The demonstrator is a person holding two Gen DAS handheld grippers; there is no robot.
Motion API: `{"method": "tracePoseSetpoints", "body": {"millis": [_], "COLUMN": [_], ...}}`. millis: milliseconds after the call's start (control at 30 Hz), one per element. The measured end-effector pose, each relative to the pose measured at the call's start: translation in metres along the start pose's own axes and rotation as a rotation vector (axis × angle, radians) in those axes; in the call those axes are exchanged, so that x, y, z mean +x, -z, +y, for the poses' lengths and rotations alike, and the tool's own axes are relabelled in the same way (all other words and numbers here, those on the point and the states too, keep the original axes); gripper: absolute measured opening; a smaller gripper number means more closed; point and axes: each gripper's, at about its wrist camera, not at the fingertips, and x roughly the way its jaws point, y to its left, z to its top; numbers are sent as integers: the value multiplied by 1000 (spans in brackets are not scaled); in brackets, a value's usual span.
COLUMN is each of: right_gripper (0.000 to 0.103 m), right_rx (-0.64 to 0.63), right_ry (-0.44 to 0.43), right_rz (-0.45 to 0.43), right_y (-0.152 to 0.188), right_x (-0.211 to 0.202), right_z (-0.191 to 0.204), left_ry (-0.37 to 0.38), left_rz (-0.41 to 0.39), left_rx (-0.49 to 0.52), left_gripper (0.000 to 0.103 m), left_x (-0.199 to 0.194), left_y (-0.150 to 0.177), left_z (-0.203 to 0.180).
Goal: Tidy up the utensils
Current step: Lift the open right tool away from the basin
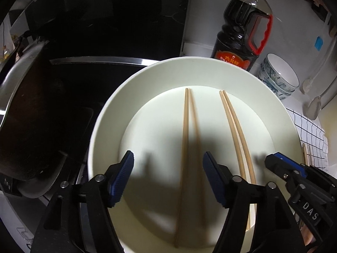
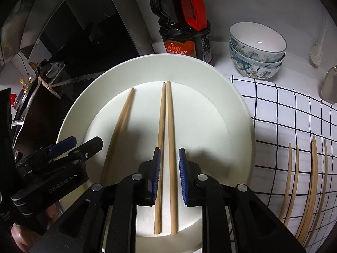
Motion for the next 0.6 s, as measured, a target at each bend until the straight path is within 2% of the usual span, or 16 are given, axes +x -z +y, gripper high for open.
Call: {"method": "tracePoseSetpoints", "body": {"millis": [67,300,367,600], "right_gripper": [23,27,31,35], "right_rx": [-4,-6,-4,-3], "right_ry": [-3,1,1,-7], "right_rz": [-7,-24,-33,-70], "right_y": [1,5,8,15], "right_x": [-3,-14,-20,-39], "right_z": [1,0,1,-2], "left_ry": [-3,-5,-5,-6], "left_rz": [0,-7,-11,-31], "left_rx": [-4,-20,-20,-14], "left_gripper": [71,77,77,78], "left_x": [-2,-10,-14,-28], "left_y": [2,7,8,12], "left_z": [2,5,5,-2]}}
